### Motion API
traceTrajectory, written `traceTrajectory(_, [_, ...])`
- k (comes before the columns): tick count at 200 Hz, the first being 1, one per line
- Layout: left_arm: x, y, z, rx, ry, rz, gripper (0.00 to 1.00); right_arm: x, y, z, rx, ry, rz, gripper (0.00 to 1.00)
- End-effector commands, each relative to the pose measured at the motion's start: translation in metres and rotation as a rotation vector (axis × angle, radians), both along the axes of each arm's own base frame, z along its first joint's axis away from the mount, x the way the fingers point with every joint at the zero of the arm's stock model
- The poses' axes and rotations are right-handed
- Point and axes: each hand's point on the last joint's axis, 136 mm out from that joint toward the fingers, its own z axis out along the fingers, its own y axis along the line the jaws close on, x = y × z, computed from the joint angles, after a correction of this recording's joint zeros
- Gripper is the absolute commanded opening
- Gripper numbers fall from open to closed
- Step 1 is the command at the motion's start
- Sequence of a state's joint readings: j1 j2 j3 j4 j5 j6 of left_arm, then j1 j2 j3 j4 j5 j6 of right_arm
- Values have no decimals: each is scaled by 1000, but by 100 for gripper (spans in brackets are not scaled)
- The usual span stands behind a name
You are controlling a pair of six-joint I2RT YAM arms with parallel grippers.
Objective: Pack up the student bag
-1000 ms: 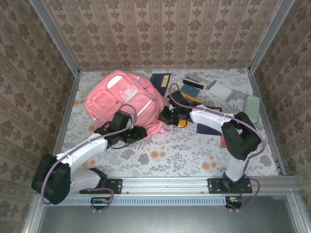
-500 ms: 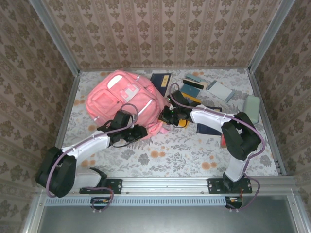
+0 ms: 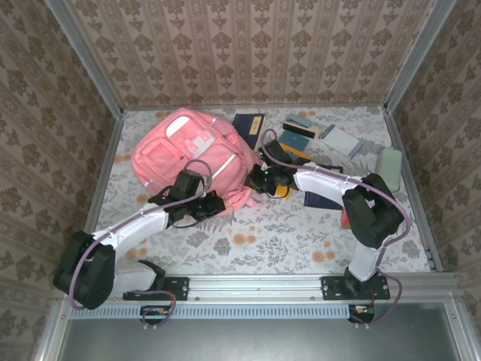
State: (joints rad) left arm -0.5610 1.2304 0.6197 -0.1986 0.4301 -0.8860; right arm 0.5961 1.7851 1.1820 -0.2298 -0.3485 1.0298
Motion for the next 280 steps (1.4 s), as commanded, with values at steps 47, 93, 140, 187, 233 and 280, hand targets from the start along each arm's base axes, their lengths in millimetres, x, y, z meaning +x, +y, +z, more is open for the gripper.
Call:
traceTrajectory(47, [-42, 85, -24, 328, 217, 175, 0, 16, -23, 27, 2, -102, -116, 0])
traceTrajectory(93, [-48, 145, -24, 481, 306, 316, 0, 20, -29, 31, 19, -115, -134, 0])
traceTrajectory(140, [-20, 189, -15, 635, 300, 360, 0, 16, -23, 34, 48, -115, -97, 0])
traceTrajectory(187, [14, 237, -8, 789, 262, 472, 0, 6, -27, 36, 43, -123, -63, 0])
traceTrajectory(233, [39, 230, -6, 674, 194, 451, 0, 1, -25, 34, 41, -105, -7, 6])
traceTrajectory(280, [32, 165, -1, 505, 93, 277, 0, -2, -22, 54, -86, -181, 49, 47])
